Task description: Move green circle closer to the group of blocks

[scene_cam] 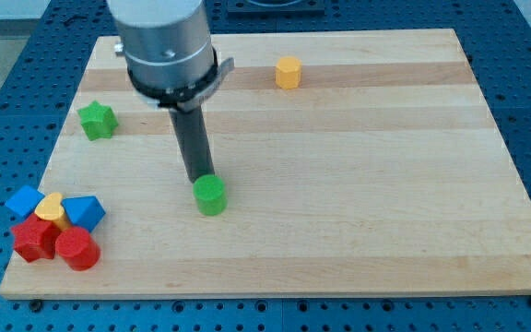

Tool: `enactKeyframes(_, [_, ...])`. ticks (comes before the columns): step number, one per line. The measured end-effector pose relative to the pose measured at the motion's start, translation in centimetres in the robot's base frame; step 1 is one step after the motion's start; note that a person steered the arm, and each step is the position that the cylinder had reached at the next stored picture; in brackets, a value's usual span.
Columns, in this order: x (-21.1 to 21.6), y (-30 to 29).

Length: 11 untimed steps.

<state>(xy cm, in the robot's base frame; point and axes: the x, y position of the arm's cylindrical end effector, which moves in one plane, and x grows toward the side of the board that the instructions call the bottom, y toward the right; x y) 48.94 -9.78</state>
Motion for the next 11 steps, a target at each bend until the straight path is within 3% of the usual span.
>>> enactKeyframes(2, [-0.4,2.1])
enactKeyframes(4, [2.3,6.3])
enactKeyframes(7, [2.8,-3.7])
enactKeyframes(11, [7.4,-3.9])
